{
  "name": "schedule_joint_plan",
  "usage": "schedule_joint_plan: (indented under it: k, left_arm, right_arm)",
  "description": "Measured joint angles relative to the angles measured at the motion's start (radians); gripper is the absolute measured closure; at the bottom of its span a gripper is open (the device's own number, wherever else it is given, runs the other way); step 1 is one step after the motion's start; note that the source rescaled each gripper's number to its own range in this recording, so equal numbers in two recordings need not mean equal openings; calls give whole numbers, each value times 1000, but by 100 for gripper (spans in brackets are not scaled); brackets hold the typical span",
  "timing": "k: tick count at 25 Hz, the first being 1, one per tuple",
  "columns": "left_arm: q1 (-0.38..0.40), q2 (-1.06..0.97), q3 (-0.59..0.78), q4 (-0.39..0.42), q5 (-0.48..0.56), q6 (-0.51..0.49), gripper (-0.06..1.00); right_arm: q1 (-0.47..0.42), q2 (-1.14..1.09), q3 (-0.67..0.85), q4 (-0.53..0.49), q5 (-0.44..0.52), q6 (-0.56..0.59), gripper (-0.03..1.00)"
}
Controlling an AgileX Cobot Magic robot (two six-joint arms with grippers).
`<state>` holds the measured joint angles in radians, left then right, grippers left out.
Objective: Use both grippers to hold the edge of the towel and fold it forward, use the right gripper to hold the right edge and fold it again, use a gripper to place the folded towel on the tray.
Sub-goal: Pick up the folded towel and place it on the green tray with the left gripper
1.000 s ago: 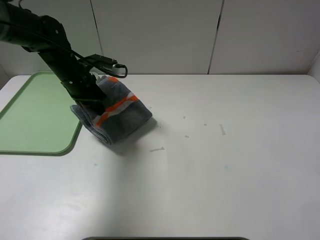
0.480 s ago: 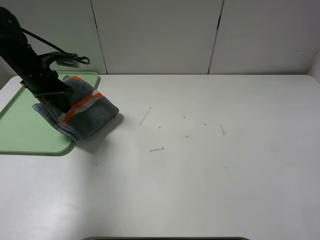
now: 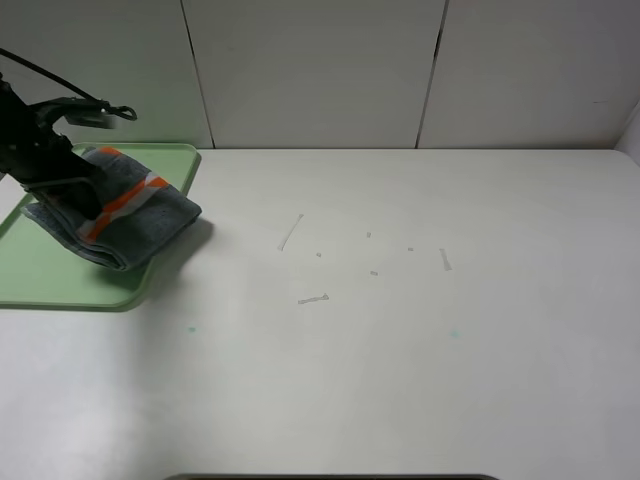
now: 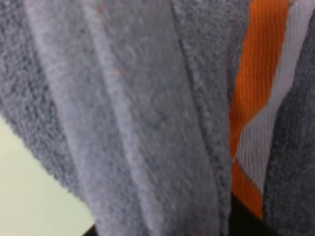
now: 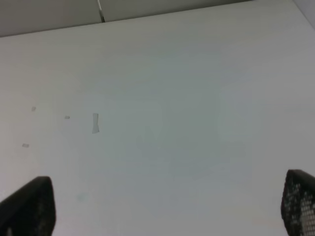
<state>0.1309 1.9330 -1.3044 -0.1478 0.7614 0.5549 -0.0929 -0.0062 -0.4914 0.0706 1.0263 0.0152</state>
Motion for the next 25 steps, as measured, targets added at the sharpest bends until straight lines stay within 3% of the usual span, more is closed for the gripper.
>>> schedule_joint_plan:
  k: [8, 17, 22, 25]
  left_arm:
    - [57, -81, 0, 65, -7, 3, 74]
    - [60, -83, -11, 85, -27, 4, 74]
    - [60, -49, -11, 47, -63, 20, 74]
    - [60, -6, -11, -13, -93, 84, 74]
  right_arm:
    - [0, 0, 0, 0, 0, 0, -3]
    - [0, 0, 0, 0, 0, 0, -3]
    - [0, 0, 0, 0, 0, 0, -3]
    - [0, 0, 0, 0, 0, 0, -3]
